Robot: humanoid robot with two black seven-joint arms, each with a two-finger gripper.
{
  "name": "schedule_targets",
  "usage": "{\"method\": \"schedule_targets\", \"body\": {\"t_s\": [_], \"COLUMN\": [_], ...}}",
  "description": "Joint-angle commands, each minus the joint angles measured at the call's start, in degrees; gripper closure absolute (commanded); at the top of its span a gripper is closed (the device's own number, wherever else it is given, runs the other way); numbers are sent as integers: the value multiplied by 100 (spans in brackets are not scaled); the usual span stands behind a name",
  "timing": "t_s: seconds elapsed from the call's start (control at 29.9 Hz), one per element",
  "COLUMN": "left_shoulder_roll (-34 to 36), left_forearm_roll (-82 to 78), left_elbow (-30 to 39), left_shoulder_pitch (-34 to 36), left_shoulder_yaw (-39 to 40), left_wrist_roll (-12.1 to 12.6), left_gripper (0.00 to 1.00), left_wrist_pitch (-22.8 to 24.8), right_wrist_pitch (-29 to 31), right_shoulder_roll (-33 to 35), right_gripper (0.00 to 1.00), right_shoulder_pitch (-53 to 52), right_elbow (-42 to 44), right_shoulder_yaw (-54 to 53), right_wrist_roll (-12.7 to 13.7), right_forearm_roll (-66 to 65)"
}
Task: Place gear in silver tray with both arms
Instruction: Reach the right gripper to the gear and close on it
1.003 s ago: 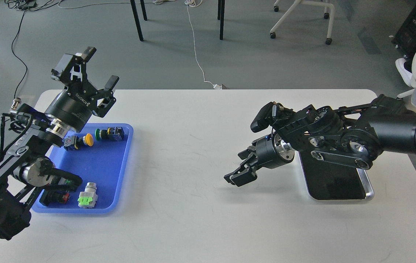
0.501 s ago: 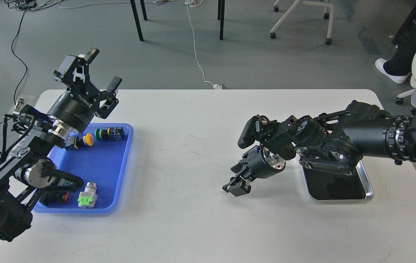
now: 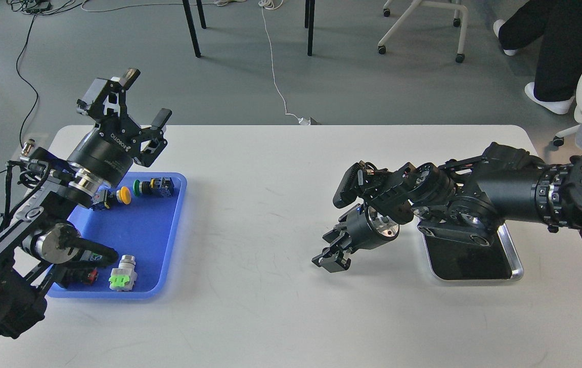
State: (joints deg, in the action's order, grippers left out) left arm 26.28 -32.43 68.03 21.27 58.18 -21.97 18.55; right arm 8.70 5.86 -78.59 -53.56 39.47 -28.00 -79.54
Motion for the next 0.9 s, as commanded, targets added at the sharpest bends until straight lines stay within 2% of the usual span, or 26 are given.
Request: {"method": "schedule_targets", "body": {"t_s": [0.0,0.3,0.47,0.87], "left_shoulder_roll": [0,-9,-9,-9], "left_forearm_roll": [0,0,0,0], "left_elbow": [0,0,0,0], "left_shoulder_pitch": [-1,-1,-1,-1], "left_shoulder_yaw": [0,0,0,0], "left_wrist_roll": [0,0,0,0], "left_gripper": [2,2,2,2], "left_wrist_pitch": [9,9,9,0], "right_wrist_pitch": [0,18,18,35], "right_shoulder_roll": [-14,-49,-85,-93], "right_gripper": [49,51,64,82], "right_shoulder_pitch": [2,2,2,-16], "right_elbow": [3,55,109,100], "right_shoulder_yaw": [8,87,131,131], "right_wrist_roll": [0,0,0,0], "right_forearm_roll": [0,0,0,9]}}
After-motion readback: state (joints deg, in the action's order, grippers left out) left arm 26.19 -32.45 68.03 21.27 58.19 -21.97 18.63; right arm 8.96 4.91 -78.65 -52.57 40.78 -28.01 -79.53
